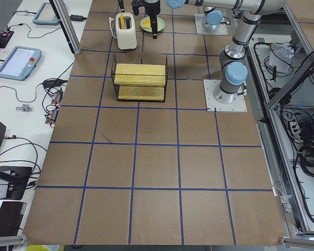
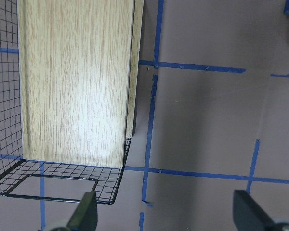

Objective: Press toaster with right arm

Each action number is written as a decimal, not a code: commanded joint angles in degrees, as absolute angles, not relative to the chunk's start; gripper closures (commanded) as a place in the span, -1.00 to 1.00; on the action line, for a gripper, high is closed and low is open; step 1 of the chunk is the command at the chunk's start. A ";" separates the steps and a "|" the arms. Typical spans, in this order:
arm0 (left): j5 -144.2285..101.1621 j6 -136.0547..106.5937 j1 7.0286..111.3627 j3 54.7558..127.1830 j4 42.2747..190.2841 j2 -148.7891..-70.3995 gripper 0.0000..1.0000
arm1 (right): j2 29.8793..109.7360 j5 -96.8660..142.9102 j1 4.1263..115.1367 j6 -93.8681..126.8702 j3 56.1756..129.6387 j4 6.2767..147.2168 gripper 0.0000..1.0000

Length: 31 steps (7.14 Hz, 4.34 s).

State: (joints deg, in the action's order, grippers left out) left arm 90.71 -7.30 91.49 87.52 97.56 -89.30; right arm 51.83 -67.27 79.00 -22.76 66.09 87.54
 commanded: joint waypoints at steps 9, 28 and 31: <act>90.70 -7.29 91.49 87.54 97.65 -89.30 -1.00 | 49.13 -67.24 78.57 -23.03 66.09 87.63 0.93; 90.70 -7.29 91.49 87.54 97.56 -89.30 -1.00 | 86.30 -91.58 86.92 -6.87 84.81 86.40 -0.99; 90.70 -7.29 91.49 87.54 97.56 -89.21 -1.00 | 86.48 -92.02 86.92 -7.03 85.25 86.57 -1.00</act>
State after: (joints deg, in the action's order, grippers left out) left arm 90.70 -7.29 91.49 87.54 97.62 -89.29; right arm 86.46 -91.92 86.95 -7.01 85.02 86.57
